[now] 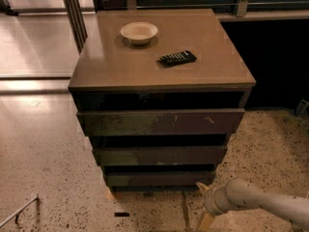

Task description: Open bottom drawer

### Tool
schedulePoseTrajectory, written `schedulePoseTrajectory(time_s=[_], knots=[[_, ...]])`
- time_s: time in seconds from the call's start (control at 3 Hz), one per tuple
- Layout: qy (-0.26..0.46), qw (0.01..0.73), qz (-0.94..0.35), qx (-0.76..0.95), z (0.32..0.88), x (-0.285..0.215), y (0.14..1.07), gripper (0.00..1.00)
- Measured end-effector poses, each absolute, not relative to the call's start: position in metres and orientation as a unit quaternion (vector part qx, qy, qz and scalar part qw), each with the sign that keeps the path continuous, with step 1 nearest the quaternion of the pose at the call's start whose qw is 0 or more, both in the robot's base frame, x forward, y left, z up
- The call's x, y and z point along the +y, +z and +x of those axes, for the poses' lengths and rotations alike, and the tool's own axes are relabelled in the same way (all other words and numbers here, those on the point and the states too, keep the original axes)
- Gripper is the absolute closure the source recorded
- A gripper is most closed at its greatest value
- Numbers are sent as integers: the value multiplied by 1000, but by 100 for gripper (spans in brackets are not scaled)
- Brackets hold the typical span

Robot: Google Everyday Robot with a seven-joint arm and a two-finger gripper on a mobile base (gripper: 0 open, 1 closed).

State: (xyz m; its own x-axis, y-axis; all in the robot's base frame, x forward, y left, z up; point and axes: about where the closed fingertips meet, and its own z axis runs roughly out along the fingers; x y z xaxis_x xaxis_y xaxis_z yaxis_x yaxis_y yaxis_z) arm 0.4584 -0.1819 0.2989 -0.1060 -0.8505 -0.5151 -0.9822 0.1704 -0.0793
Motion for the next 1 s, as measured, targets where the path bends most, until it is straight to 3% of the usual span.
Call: schedulePoseTrajectory(time_s=[1.0], knots=[[137, 256, -654, 698, 464, -179, 277, 0]])
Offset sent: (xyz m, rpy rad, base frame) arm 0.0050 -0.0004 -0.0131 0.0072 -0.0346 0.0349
